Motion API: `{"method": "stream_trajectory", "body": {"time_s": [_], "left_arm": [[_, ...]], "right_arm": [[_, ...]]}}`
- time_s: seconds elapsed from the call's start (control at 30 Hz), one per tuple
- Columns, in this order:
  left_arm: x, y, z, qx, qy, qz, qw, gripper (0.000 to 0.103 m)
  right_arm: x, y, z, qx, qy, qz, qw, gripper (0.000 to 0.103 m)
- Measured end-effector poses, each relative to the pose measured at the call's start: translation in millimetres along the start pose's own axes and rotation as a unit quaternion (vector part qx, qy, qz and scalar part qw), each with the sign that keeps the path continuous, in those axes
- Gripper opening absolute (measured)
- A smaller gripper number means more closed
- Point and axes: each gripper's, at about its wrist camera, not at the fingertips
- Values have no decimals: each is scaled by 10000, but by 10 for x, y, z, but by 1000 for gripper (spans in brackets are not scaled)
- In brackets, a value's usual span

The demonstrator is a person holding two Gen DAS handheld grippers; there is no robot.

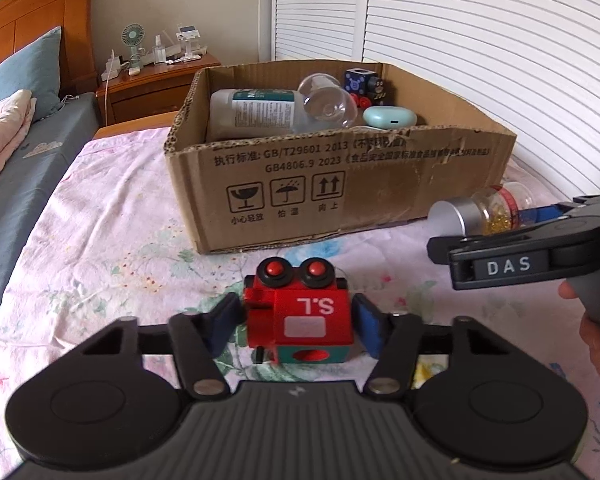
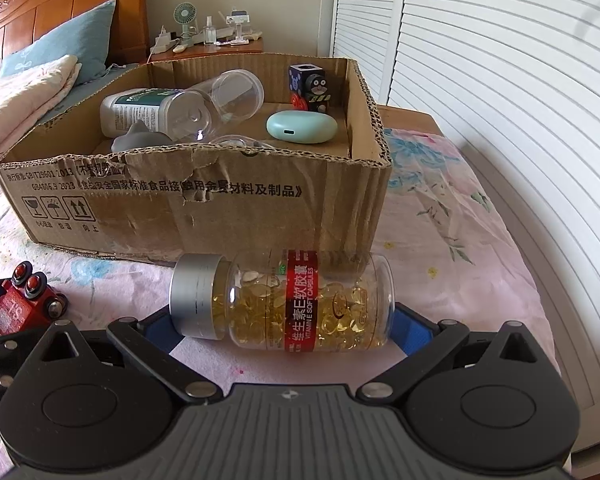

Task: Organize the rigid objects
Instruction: 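Carry capsule bottle into the box and open right tool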

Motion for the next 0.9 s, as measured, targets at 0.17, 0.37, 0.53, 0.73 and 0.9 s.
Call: {"method": "stream_trajectory", "body": {"time_s": [0.17,0.37,0.53,0.73,0.9], "left_arm": [[-4,4,-5,64,1,-58,10000,54],[-10,24,-4,113,5,-106,9999,52],[-16,41,14,225,97,-204,9995,50],[-43,63,57,519,247,-396,9976,50],[-116,113,145,697,419,-630,9947,50]], "right_arm": [[25,-5,60,6,133,12,9999,103],[59,14,144,26,298,-35,9995,103],[-11,35,180,-81,260,-76,9996,96],[-114,-7,180,-160,407,210,9988,96],[-359,-52,209,-354,354,535,9973,96]]}}
Point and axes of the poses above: each gripper's, at about its wrist camera, not at the fingertips, and x roughly the way its jaws point, y to its left, z to its top, and after that the axes turned 12 degrees about -x, right-handed
